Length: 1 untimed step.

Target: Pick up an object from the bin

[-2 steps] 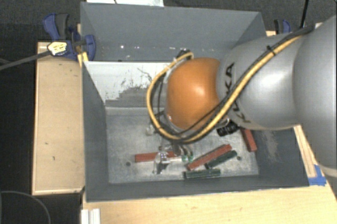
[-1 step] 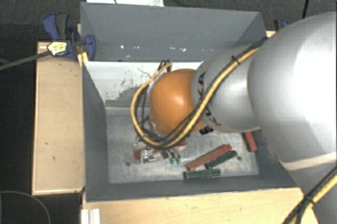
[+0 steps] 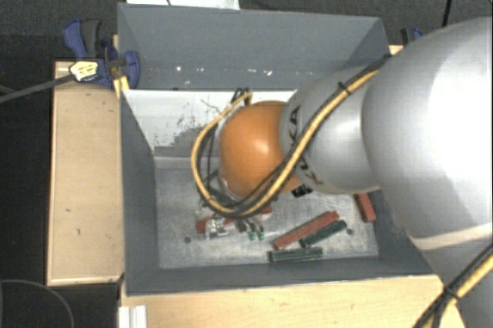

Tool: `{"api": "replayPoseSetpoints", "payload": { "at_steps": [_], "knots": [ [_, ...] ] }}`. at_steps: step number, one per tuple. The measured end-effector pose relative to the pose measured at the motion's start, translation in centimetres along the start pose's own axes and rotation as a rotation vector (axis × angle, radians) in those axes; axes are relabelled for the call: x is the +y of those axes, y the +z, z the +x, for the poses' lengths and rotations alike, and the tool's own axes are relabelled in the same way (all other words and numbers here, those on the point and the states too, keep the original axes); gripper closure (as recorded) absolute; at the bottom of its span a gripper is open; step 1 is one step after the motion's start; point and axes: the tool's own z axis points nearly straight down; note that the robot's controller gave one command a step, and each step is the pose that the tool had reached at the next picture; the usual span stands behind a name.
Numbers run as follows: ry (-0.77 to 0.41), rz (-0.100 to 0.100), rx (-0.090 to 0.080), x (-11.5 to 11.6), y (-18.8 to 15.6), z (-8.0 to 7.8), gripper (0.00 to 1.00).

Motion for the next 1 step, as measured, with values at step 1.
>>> {"api": "replayPoseSetpoints", "payload": {
  "at_steps": [1],
  "knots": [
    [-0.032, 0.001, 0.001, -0.98, -18.62, -1.29, 1.00]
  ]
}}
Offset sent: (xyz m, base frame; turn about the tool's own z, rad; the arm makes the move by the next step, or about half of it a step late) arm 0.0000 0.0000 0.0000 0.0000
